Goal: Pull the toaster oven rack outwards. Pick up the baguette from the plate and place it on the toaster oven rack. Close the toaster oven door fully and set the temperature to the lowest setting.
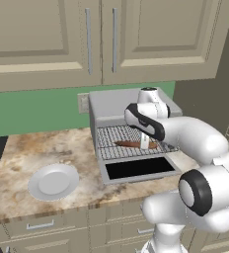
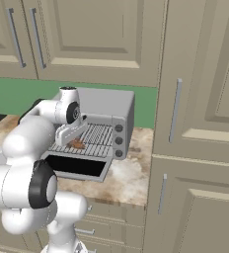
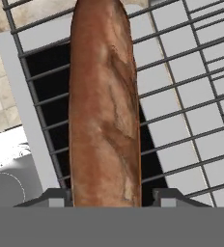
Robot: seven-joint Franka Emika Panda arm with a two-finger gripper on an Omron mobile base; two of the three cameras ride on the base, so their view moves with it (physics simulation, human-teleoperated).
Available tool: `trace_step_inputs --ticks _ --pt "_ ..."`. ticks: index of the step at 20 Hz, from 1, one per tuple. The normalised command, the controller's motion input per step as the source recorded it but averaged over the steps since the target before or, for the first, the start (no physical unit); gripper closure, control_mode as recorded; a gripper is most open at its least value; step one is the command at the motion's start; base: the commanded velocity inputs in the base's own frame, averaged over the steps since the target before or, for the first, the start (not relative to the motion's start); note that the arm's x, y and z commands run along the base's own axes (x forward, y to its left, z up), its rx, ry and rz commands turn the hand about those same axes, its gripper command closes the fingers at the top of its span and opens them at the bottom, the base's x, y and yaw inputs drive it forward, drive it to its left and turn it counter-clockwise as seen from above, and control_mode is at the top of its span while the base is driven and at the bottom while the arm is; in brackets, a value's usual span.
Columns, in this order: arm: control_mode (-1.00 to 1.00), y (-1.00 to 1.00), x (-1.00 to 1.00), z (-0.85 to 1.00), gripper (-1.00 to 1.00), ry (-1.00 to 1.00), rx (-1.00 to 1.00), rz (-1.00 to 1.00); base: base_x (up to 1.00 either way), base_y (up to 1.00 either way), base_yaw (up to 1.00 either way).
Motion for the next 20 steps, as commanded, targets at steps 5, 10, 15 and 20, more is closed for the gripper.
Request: trace_step_inputs --ticks 5,10,15,20 --pt "-1.00 0.00 0.00 0.00 -1.00 0.00 0.00 0.00 0.00 0.00 0.00" --pt "-1.00 0.00 0.00 0.00 -1.00 0.00 0.00 0.00 0.00 0.00 0.00" --pt "-1.00 0.00 -0.07 0.03 -1.00 0.00 0.00 0.00 0.00 0.00 0.00" --pt "-1.00 -0.02 -0.55 0.38 -1.00 -0.08 0.00 -0.02 0.00 0.00 0.00"
